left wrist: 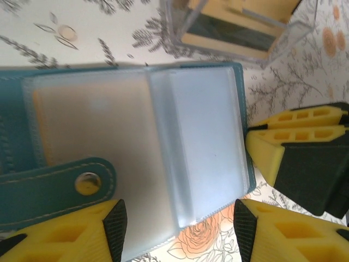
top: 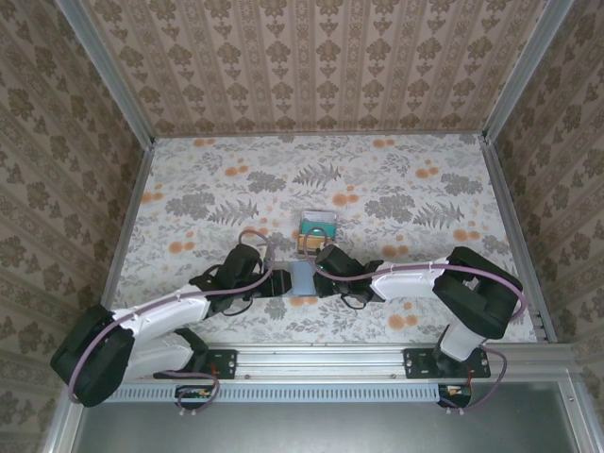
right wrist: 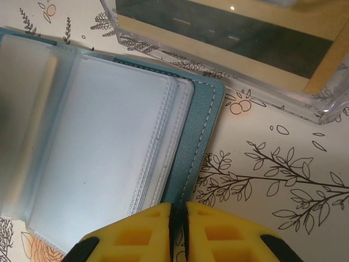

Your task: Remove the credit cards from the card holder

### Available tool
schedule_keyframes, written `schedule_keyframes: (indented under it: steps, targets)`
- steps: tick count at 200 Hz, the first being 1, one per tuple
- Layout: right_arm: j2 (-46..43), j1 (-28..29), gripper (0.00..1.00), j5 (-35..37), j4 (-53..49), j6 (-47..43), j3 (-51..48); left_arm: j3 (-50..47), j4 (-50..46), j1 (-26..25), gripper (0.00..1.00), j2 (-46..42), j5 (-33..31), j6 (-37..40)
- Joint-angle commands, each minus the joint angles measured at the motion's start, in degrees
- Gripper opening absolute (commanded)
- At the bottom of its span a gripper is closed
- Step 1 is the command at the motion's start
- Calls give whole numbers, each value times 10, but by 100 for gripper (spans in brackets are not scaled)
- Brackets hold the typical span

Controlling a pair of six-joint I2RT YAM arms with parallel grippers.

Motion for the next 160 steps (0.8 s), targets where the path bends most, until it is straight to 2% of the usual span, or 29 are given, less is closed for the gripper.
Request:
schedule_keyframes:
  steps: [1,74,160]
  targets:
    - [6,6,16,-1,-13,6,10,10,-50,14,58,-20,-26,15]
    - [4,5,16,0,-14,7,9,-10,-27,26,57,-8,-7,12]
    - [5,6,16,1,-14,8,10,-17,-33,26,57,6,-23,6]
